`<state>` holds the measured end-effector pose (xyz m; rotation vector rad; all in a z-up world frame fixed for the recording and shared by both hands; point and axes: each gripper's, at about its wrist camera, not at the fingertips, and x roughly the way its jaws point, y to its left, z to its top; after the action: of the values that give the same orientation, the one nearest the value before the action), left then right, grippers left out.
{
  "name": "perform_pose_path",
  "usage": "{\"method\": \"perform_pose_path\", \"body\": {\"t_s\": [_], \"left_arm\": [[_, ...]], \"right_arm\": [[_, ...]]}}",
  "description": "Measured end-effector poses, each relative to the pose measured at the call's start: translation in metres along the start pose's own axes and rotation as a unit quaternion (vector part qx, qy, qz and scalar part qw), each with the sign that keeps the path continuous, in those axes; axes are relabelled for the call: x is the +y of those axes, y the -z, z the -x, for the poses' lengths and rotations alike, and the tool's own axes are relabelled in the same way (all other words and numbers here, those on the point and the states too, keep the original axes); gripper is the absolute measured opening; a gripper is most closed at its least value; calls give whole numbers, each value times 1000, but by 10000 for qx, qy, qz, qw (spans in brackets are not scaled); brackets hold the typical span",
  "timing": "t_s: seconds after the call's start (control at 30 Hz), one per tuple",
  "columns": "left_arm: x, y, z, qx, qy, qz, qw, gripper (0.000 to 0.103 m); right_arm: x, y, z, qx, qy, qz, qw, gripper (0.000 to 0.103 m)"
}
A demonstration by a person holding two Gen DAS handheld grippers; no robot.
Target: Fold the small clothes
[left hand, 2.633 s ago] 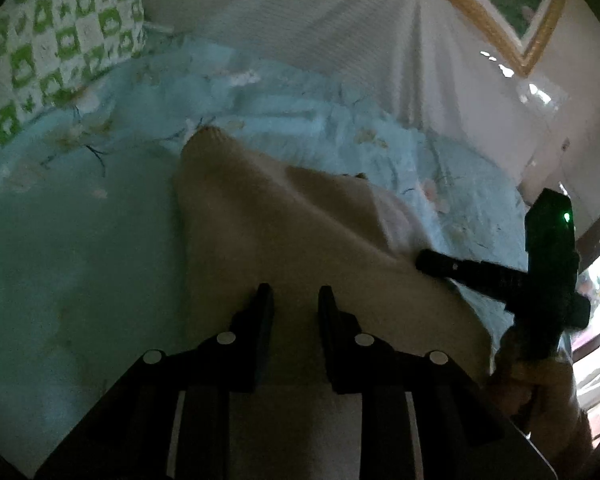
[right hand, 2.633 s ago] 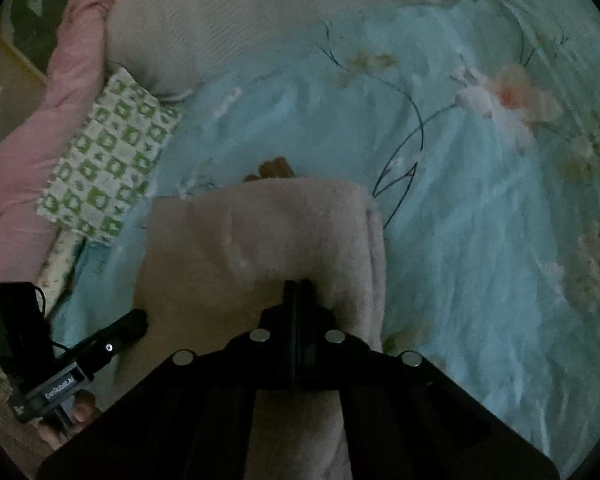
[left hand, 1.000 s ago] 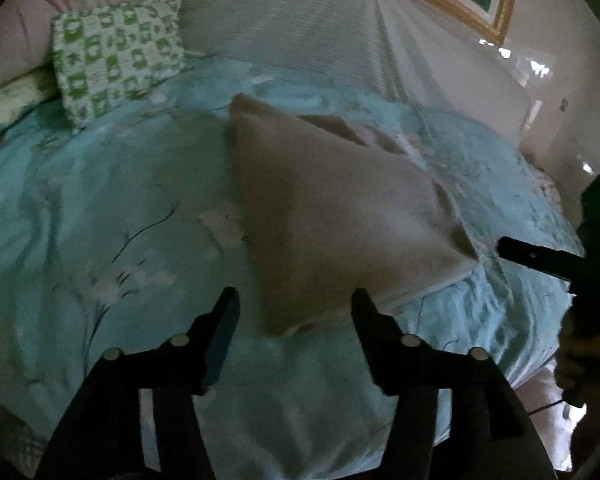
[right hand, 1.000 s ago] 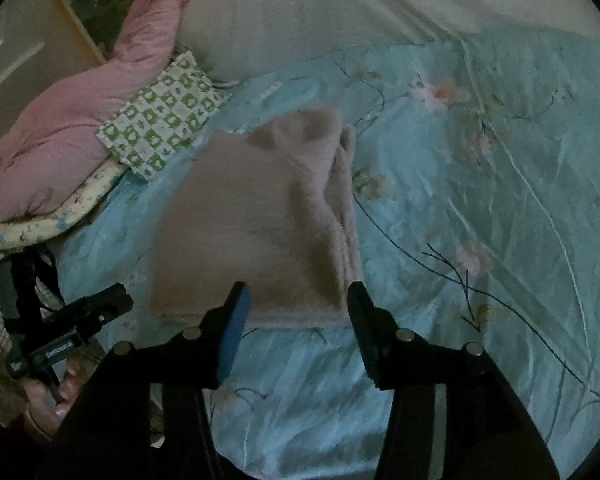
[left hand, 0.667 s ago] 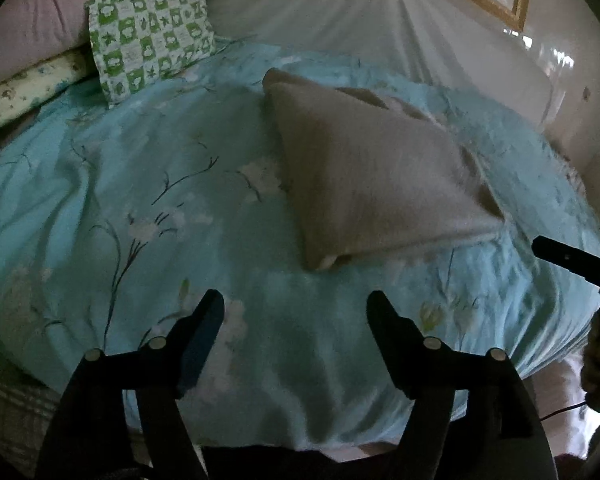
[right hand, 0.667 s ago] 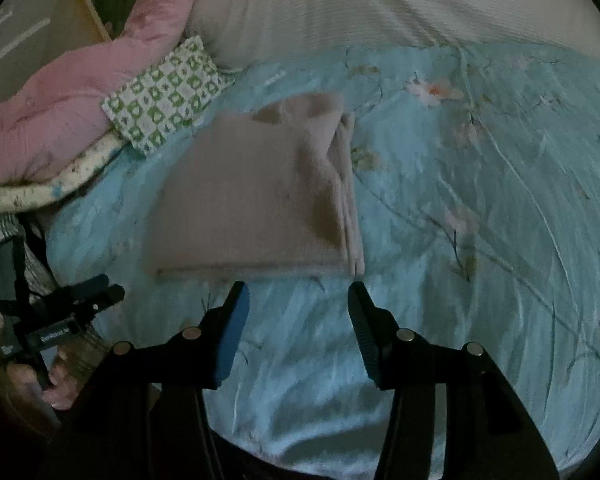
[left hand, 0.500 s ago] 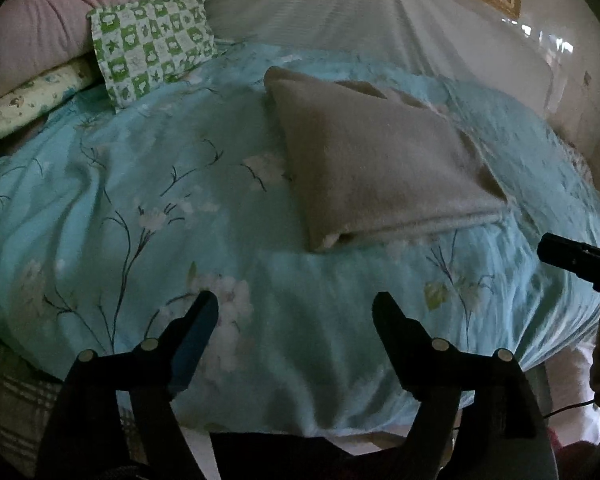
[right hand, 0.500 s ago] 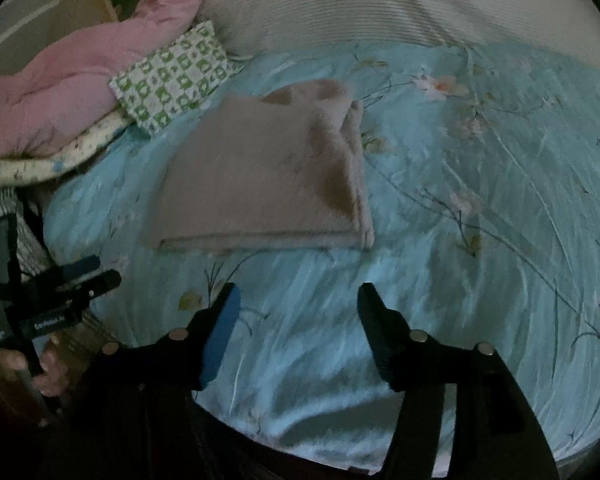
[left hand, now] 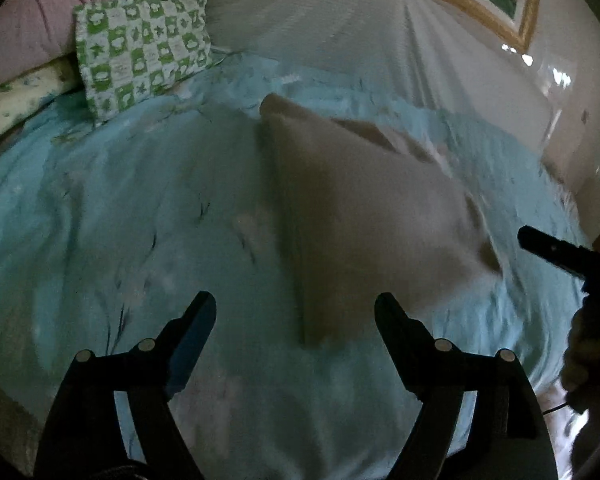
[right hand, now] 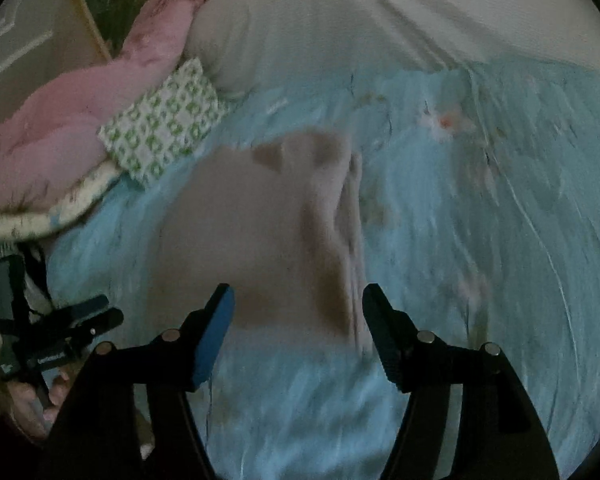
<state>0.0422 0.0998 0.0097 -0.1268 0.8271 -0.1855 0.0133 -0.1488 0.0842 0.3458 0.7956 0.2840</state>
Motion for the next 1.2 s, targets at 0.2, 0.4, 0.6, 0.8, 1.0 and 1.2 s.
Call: {"method": "perform_pose_path", "body": {"t_s": [0.2, 0.4, 0.6, 0.8, 1.0, 1.2], "left_arm": [[19, -54, -45, 218, 298, 410, 9985, 82], [38, -77, -86, 490, 623, 825, 9934, 82], [37, -78, -102, 608, 838, 1113, 9884, 83], [2, -78, -92, 607, 800, 359, 9943, 73], [-11, -64, -101, 565, 669, 138, 9961, 68], [1, -57, -98, 530, 813, 502, 9940, 68]], "right_arm": [[-13, -43, -52, 285, -104, -249, 9992, 50], [-28, -62, -95, 654, -247, -457, 9965, 45], [-19, -64, -101, 711, -326, -78, 9969, 13], [-29, -71, -63, 383, -499, -160, 9979, 11], [-56, -48, -101, 705, -308, -546, 9955, 11], [-48, -53, -102, 573, -255, -431, 9971, 14]]}}
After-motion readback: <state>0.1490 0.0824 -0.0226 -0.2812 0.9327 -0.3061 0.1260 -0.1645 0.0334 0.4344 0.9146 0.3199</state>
